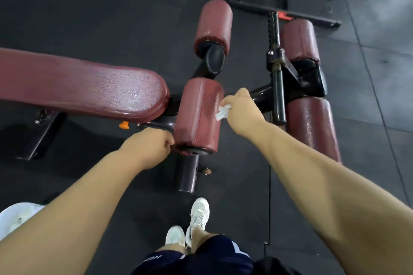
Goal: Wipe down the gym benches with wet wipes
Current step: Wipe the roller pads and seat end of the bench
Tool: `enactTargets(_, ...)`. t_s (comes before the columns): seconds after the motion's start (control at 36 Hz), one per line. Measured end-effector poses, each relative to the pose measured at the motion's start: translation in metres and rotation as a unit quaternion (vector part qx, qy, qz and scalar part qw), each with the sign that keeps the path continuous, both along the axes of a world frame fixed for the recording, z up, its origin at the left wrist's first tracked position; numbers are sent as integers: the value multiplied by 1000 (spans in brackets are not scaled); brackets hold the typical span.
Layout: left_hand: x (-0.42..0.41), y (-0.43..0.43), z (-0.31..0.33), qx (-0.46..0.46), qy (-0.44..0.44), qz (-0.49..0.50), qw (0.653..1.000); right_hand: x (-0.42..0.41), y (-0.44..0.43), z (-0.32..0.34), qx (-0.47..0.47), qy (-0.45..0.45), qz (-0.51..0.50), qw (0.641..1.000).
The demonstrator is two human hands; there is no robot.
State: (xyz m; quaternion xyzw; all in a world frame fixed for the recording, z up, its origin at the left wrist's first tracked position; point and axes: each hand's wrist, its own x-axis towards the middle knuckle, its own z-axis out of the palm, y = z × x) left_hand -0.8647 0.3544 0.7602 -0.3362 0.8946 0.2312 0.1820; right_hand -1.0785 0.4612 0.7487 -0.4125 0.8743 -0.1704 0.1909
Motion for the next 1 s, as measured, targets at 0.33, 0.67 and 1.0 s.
enactTargets(0.33,3,79,-5,58,12,-65,996,48,137,4,128,-9,7,992)
enactTargets(0.67,-60,167,1,76,44,-72,994,0,231,26,78,-63,-24,995)
enactTargets(1.0,-156,270,-13,84,67,38,993,-96,326,40,-36,-132,-54,989)
